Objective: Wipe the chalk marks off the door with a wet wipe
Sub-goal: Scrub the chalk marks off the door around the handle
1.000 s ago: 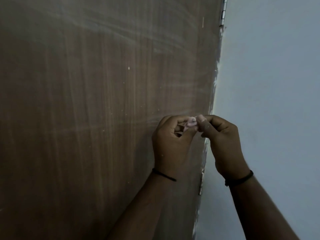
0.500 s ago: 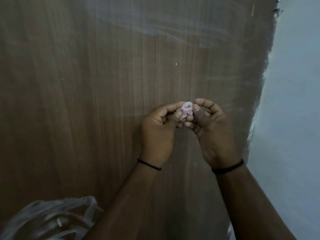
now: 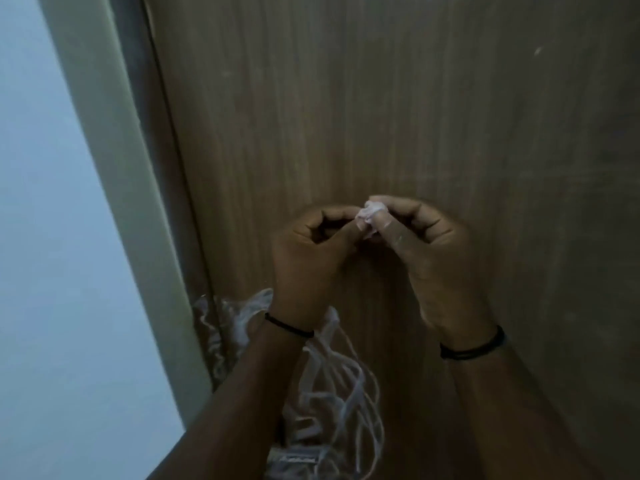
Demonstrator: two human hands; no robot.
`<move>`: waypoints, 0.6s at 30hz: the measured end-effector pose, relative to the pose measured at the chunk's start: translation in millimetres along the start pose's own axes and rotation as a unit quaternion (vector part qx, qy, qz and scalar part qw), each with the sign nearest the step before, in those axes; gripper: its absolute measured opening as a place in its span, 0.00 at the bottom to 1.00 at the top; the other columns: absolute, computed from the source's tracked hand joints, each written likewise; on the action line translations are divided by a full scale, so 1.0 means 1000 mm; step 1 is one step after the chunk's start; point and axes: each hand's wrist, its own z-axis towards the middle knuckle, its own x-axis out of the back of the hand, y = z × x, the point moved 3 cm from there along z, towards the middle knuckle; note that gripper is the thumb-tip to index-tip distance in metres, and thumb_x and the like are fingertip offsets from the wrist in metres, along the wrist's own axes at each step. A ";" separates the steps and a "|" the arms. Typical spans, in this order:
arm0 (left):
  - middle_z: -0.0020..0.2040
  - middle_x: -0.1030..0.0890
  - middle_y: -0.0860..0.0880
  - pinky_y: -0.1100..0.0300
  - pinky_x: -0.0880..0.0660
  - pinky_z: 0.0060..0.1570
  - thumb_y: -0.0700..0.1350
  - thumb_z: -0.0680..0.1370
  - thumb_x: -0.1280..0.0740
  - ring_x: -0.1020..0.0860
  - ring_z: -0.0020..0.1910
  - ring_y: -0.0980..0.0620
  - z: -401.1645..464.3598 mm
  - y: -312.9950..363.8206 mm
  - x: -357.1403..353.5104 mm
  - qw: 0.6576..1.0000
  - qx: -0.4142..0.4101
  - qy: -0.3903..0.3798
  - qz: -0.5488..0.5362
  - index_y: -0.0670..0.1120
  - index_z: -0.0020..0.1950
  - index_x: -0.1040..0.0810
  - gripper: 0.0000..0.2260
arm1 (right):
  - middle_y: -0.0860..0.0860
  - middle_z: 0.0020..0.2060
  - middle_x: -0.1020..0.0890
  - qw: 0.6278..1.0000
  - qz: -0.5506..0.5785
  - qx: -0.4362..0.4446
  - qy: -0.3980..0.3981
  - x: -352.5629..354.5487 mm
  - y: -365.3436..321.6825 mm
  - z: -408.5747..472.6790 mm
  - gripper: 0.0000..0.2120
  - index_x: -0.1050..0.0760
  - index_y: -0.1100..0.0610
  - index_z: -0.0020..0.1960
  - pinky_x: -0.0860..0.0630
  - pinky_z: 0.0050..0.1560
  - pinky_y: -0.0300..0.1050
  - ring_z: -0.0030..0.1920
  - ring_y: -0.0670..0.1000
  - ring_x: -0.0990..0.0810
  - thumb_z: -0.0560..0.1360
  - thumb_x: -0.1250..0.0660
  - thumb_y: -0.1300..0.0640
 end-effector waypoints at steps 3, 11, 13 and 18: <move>0.45 0.14 0.45 0.59 0.20 0.45 0.35 0.75 0.29 0.16 0.44 0.50 -0.016 -0.007 0.028 0.999 -0.016 0.013 0.036 0.38 0.51 0.17 0.06 | 0.54 0.49 0.14 0.999 0.035 -0.010 -0.021 -0.017 0.024 -0.010 0.10 0.21 0.58 0.55 0.21 0.45 0.37 0.46 0.50 0.15 0.77 0.34 0.69; 0.45 0.15 0.46 0.59 0.20 0.45 0.36 0.76 0.30 0.16 0.45 0.51 -0.087 -0.083 0.089 0.988 -0.046 0.037 0.144 0.38 0.51 0.17 0.05 | 0.52 0.53 0.15 0.996 0.064 -0.057 -0.022 -0.043 0.121 -0.084 0.11 0.22 0.59 0.60 0.21 0.51 0.37 0.55 0.50 0.16 0.78 0.34 0.65; 0.45 0.16 0.45 0.59 0.20 0.45 0.37 0.75 0.28 0.17 0.44 0.51 -0.110 -0.106 0.102 0.981 -0.057 0.050 0.177 0.39 0.50 0.17 0.05 | 0.53 0.53 0.15 0.995 0.066 -0.066 -0.029 -0.043 0.147 -0.106 0.12 0.22 0.59 0.59 0.21 0.53 0.39 0.55 0.52 0.16 0.77 0.32 0.65; 0.47 0.15 0.49 0.59 0.19 0.44 0.41 0.75 0.27 0.17 0.45 0.55 -0.176 -0.160 0.125 0.974 -0.054 0.074 0.208 0.42 0.54 0.17 0.09 | 0.51 0.53 0.15 0.997 0.004 -0.061 -0.048 -0.036 0.200 -0.177 0.10 0.20 0.57 0.56 0.20 0.53 0.41 0.56 0.51 0.17 0.79 0.36 0.66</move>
